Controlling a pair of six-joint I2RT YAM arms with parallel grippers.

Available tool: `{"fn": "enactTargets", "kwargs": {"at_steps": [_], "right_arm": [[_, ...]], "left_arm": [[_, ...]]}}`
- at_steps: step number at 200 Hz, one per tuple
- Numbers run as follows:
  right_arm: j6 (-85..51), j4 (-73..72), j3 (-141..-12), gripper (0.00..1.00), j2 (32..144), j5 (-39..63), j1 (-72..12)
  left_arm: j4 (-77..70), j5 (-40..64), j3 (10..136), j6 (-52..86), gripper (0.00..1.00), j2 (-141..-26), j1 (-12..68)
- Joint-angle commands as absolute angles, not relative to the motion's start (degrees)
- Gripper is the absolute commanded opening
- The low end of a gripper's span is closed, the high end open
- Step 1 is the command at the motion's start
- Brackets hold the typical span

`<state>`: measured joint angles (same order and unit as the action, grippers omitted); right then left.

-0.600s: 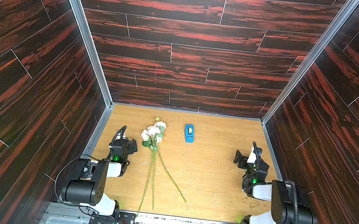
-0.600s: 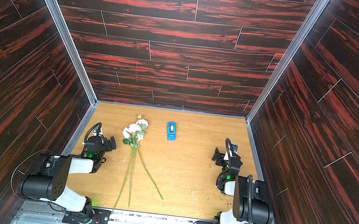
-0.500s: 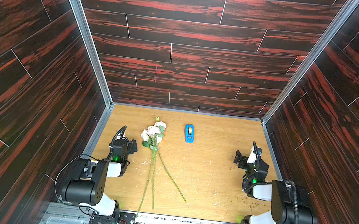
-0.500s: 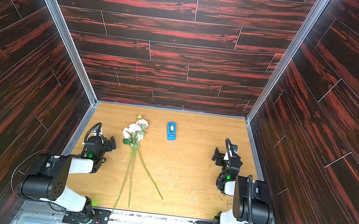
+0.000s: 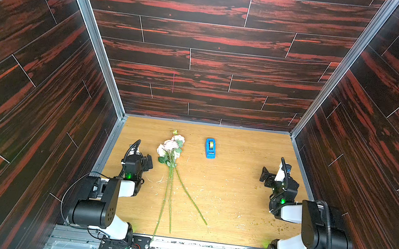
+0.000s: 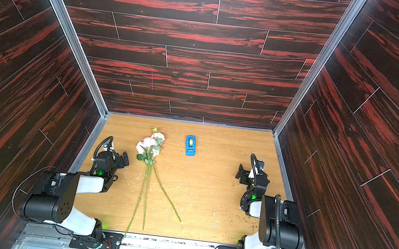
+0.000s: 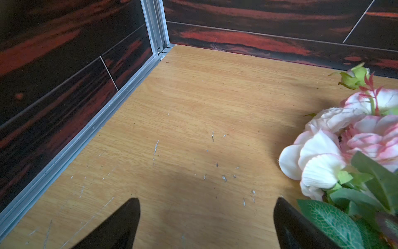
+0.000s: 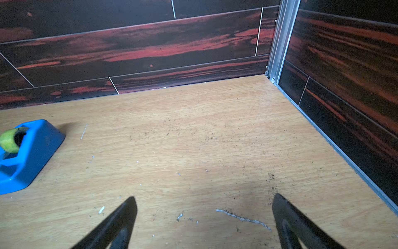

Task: Wrap bouquets with tape
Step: Pick up the unwrapped bouquet from the center of the board.

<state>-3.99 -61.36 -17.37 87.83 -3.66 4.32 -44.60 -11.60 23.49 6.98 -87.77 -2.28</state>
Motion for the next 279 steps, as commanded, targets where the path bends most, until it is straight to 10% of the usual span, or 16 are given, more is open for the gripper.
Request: {"fn": "enactTargets", "kwargs": {"at_steps": [1,56,123,188,279], "right_arm": [[-3.5,-63.4,-18.1,0.98,88.9,-3.7,4.5],[-2.6,-58.6,-17.3,0.99,81.5,-7.2,2.8],[-31.2,0.9,-39.5,0.98,68.1,-26.3,2.8],[-28.9,-4.7,-32.8,0.98,58.0,-7.6,2.8],[-30.8,-17.5,-24.4,0.98,56.6,11.8,2.5]], "left_arm": [[-45.3,-12.0,24.6,6.4,0.99,-87.8,-2.5],[-39.1,-24.6,22.2,11.5,0.99,-73.8,-2.4],[-10.6,-18.2,25.3,35.3,0.99,-40.3,-2.9],[35.9,-1.0,49.6,37.2,0.85,-56.8,-0.4],[34.5,-14.0,59.4,43.1,0.93,-84.9,23.8]]}}
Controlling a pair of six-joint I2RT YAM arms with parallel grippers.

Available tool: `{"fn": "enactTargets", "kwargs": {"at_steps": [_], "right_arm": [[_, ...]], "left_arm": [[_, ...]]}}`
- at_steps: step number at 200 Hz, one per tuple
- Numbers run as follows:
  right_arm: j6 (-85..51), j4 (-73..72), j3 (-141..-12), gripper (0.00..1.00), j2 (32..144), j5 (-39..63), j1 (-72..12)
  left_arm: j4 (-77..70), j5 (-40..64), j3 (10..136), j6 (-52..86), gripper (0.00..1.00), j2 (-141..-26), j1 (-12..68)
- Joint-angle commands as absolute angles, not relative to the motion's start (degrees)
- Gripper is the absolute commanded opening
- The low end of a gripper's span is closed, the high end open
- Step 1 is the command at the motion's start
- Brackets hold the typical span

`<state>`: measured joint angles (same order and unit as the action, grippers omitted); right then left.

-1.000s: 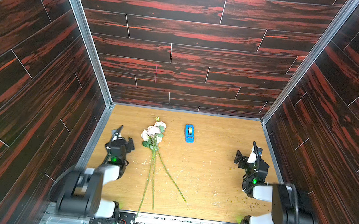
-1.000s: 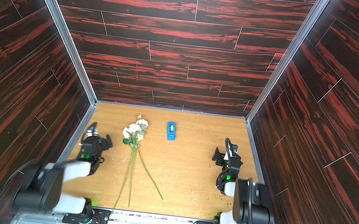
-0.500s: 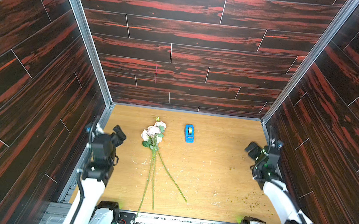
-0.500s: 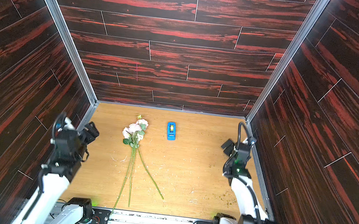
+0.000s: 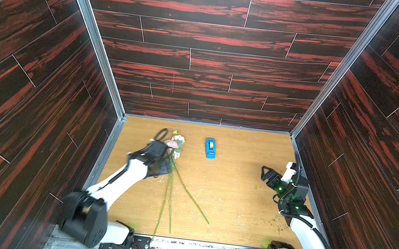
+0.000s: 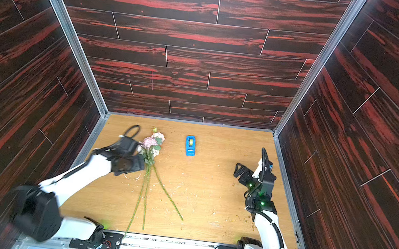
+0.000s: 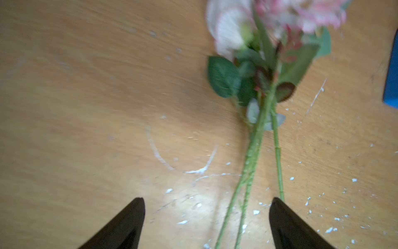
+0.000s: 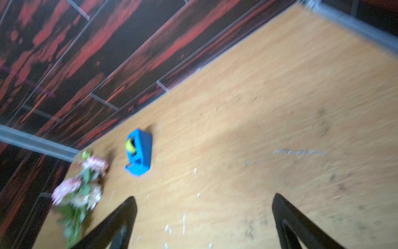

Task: Wrap bouquets with tape
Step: Pick up the unwrapped bouquet from the center of the board.

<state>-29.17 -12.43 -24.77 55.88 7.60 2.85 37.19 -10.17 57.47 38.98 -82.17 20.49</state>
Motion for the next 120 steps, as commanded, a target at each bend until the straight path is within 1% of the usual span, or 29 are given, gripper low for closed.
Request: {"fn": "enactTargets", "kwargs": {"at_steps": [1,35,66,74,87,120], "right_arm": [[-30.9,-17.6,-24.4,0.98,56.7,11.8,2.5],[-31.8,-18.6,-23.9,0.98,58.6,13.1,2.2],[-32.4,-18.6,-23.8,0.98,58.3,13.4,2.1],[-32.3,-18.5,-23.9,0.98,58.2,13.4,2.2],[-32.3,-18.2,-23.9,0.98,58.2,13.0,2.1],[-32.3,-17.8,-23.6,0.98,57.4,12.7,2.0]], "left_arm": [[34.3,-14.1,59.4,43.2,0.93,-85.1,23.9],[31.1,-19.3,61.4,46.6,0.93,-92.1,25.5],[27.5,-18.4,63.1,48.3,0.93,-96.0,27.2],[27.6,-19.5,63.7,48.6,0.92,-96.9,28.0],[27.7,-21.8,64.0,49.1,0.91,-97.9,29.1],[26.1,-22.0,63.2,50.0,0.85,-100.1,29.6]]}}
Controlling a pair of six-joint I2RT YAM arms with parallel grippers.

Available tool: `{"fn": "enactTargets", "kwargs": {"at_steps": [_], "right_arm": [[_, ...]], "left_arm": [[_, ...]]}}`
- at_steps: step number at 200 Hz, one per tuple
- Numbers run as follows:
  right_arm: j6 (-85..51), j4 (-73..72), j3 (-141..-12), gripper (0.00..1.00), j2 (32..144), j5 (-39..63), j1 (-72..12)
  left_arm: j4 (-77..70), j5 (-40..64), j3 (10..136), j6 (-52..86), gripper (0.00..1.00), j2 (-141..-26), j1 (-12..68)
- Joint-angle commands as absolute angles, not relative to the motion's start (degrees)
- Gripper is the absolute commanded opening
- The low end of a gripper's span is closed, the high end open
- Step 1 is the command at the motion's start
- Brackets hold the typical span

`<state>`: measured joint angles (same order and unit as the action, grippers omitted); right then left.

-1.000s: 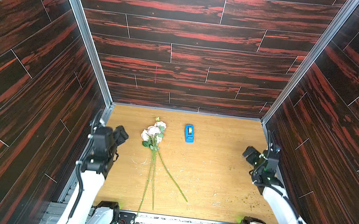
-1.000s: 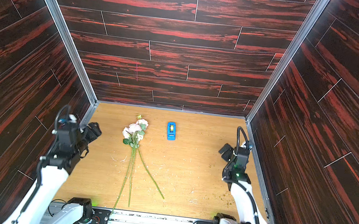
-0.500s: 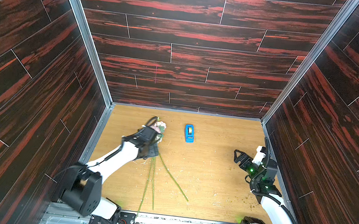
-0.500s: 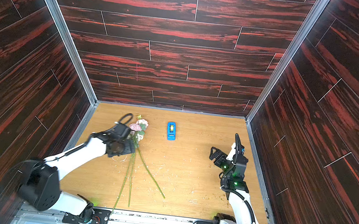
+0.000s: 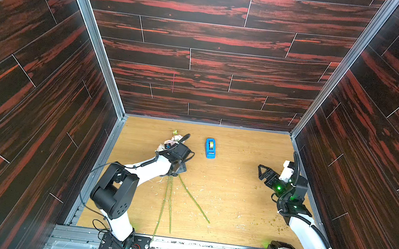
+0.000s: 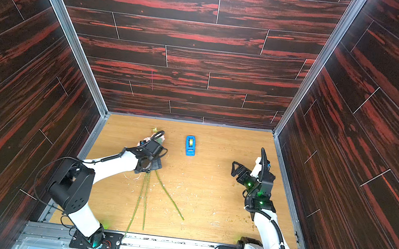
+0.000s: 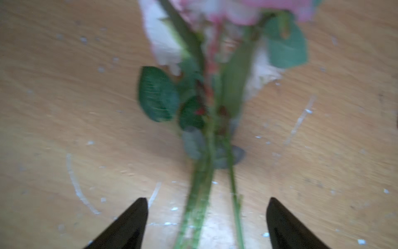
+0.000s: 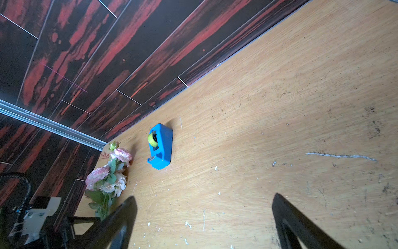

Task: Wrap bouquets with tape
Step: Pick up the unwrapped bouquet from the center of the board.

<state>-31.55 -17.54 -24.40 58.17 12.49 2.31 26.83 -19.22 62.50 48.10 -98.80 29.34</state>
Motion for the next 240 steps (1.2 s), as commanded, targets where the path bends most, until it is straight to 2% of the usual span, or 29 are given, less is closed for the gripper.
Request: {"fn": "enactTargets", "kwargs": {"at_steps": [1,72,90,132,160,176,180,189,193,240], "right_arm": [[-32.3,-17.9,-23.6,0.98,57.5,12.7,2.0],[-32.7,-17.6,-23.8,0.98,57.5,13.3,2.1],[-32.7,-17.5,-23.8,0.98,57.9,13.5,2.0],[-32.7,-17.6,-23.9,0.98,58.3,13.8,2.1],[-32.6,-17.6,-23.9,0.99,57.8,13.9,2.1],[-32.6,-17.5,-23.8,0.98,57.6,14.0,2.0],[-32.6,-17.5,-23.8,0.98,57.5,14.1,2.0],[-32.4,-17.6,-23.8,0.98,57.3,14.3,2.0],[-32.4,-17.6,-23.8,0.98,57.2,14.3,2.0],[-32.0,-17.6,-23.6,0.98,55.9,14.3,2.0]], "left_arm": [[26.1,-22.0,63.2,50.0,0.85,-100.1,29.6],[23.6,-22.2,60.6,51.2,0.78,-103.9,29.8],[21.6,-19.7,59.9,51.1,0.65,-104.9,29.8],[20.6,-19.4,58.8,51.5,0.55,-106.4,29.8],[20.7,-20.0,58.3,51.3,0.44,-105.0,29.8],[21.1,-20.8,58.3,50.6,0.33,-103.5,29.8],[21.3,-21.1,58.4,50.3,0.28,-103.1,29.8],[21.7,-21.7,58.7,49.1,0.12,-101.9,29.8],[22.2,-22.2,58.9,48.7,0.08,-101.4,29.8],[27.2,-27.4,62.3,39.0,0.00,-91.9,29.8]]}}
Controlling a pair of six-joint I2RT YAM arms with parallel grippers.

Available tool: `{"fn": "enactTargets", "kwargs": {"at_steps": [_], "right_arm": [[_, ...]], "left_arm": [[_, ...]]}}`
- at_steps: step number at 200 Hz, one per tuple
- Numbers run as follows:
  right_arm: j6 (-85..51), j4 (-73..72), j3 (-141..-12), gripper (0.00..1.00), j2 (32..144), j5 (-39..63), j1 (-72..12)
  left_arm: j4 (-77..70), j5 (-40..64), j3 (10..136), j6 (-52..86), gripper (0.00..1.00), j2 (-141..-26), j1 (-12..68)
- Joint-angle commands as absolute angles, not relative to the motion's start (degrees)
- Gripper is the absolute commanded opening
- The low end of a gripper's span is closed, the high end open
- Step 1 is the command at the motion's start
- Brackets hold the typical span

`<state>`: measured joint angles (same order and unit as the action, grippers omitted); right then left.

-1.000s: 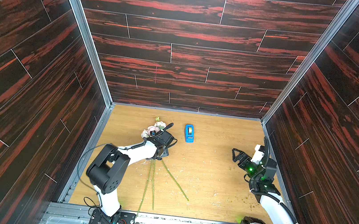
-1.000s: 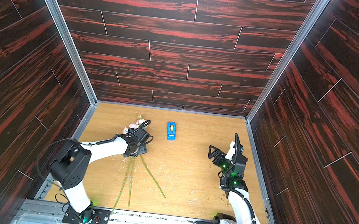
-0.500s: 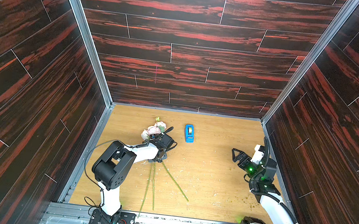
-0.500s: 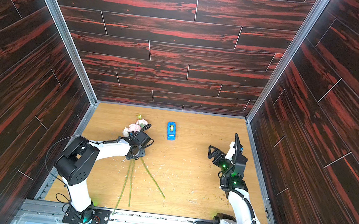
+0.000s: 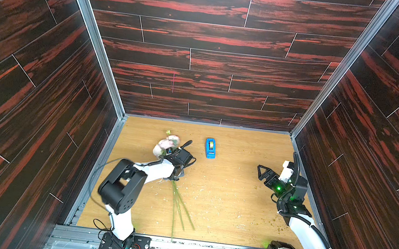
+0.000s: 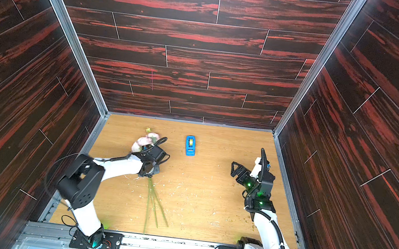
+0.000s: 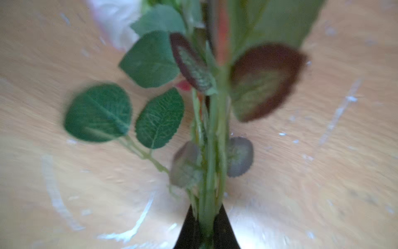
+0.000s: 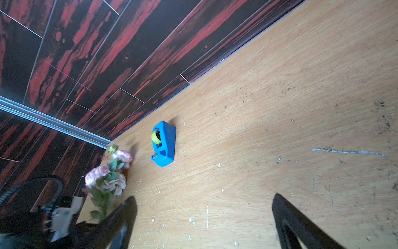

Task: Wrap bouquets with tape
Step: Pick up the unwrapped bouquet from the center of the board, then place the unwrapped bouquet at the center of the board.

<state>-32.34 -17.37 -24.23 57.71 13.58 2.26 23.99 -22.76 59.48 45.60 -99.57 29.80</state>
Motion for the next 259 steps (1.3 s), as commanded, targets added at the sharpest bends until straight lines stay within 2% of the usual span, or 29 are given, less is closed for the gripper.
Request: {"fn": "enactTargets", "kwargs": {"at_steps": [1,18,54,84,102,136,191,212,259], "right_arm": [[-32.0,-17.6,-23.6,0.98,55.9,14.3,2.0],[-31.7,-17.2,-23.7,0.98,55.2,14.2,2.0],[-31.3,-14.6,-25.1,0.98,51.9,14.0,2.1],[-30.1,1.9,-34.5,0.98,46.7,7.0,2.1],[-29.9,12.2,-40.6,0.98,42.8,0.9,2.2],[-29.2,25.1,-49.1,0.99,35.9,-5.0,2.2],[-28.0,37.4,-56.4,0.98,28.3,-7.7,2.2],[-27.7,40.2,-57.8,0.99,26.3,-8.3,2.2],[-27.3,44.8,-58.7,0.98,24.1,-8.2,2.2]], "left_arm": [[27.3,-27.5,62.4,38.5,0.00,-91.6,29.7],[27.0,-26.7,63.1,30.2,0.00,-87.5,29.8],[23.8,-8.0,63.1,6.5,0.00,-80.3,30.3],[22.5,7.3,61.8,-18.8,0.00,-77.4,32.4],[28.7,16.9,64.0,-38.5,0.00,-79.0,33.8],[39.2,22.3,75.2,-51.2,0.00,-90.7,35.6],[36.2,18.9,89.2,-50.5,0.00,-111.7,36.3],[31.1,17.7,92.1,-47.5,0.00,-116.5,36.2],[30.6,15.3,99.9,-45.2,0.00,-125.5,37.0]]}}
